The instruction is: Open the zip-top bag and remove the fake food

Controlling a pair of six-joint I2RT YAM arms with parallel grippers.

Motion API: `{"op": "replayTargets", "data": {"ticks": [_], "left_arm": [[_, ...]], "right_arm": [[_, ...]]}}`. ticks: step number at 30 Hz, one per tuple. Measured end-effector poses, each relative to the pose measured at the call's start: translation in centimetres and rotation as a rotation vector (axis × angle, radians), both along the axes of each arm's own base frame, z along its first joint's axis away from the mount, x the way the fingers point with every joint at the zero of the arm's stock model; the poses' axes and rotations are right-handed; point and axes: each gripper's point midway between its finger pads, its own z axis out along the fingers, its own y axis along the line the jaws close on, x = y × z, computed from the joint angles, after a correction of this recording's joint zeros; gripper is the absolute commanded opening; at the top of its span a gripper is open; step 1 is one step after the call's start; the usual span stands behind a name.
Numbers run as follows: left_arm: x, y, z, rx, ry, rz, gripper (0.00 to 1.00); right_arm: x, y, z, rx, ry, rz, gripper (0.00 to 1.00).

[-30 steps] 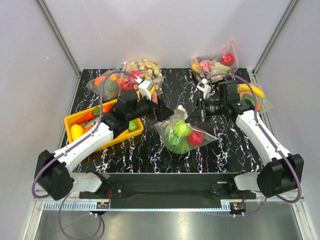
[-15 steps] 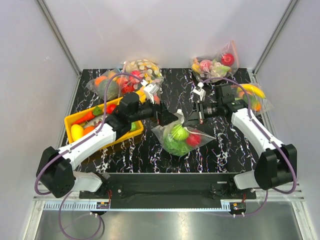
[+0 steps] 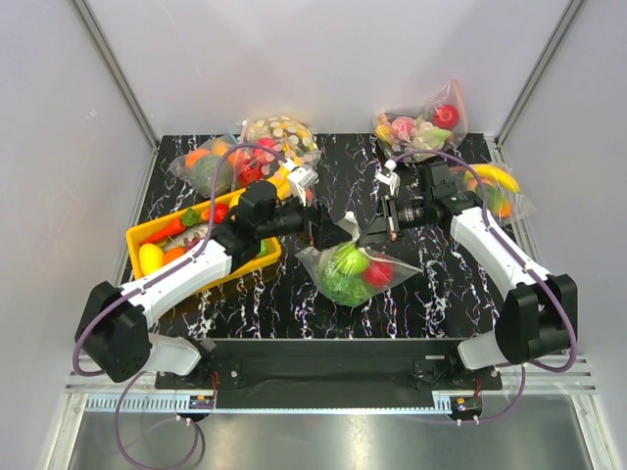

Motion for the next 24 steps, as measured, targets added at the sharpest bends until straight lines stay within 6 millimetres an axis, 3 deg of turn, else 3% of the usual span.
{"op": "replayTargets", "data": {"ticks": [7,8,10,12,13,14,15,17,19,24], "left_arm": [[0.7,-0.7,-1.8,0.028,0.042,0.001,0.96],[0.7,-0.9,-1.9,0.029,0.047,-0.001,0.90],[0.7,-1.1,-2.0,0.025,0.057,-0.003,0.64],[0.5,-1.4,-1.9,0.018,0.060,-0.008,0.49],[0.4,-1.5,-1.8,0.014,0.062,-0.015,0.42],[0.2,-1.7,-1.8,0.011,0.063,-0.022,0.25],[0.0,-1.8,-1.7,0.008,0.068,-0.030,0.17],[-0.5,-2.1,-2.0,0.012,0.072,-0.051,0.00],[-0.9,-2.1,-2.5,0.020,0.079,-0.065,0.00],[-2.0,-1.8,-4.5,0.045,0.110,-0.090,0.00]], "right_arm": [[-0.3,-0.1,-0.1,-0.004,0.008,0.008,0.00],[-0.3,-0.1,-0.1,-0.005,0.008,0.010,0.00],[-0.4,-0.1,-0.2,-0.008,0.010,0.011,0.01],[-0.5,-0.2,-0.4,-0.014,0.011,0.013,0.07],[-0.4,-0.2,-0.5,-0.017,0.011,0.014,0.11],[-0.4,-0.2,-0.7,-0.022,0.013,0.014,0.15],[-0.4,-0.3,-0.9,-0.026,0.020,0.015,0.24],[-0.3,-0.3,-1.3,-0.033,0.034,0.014,0.33],[-0.3,-0.3,-1.6,-0.042,0.037,0.012,0.43],[-0.4,-0.4,-1.8,-0.051,0.045,0.009,0.54]]}}
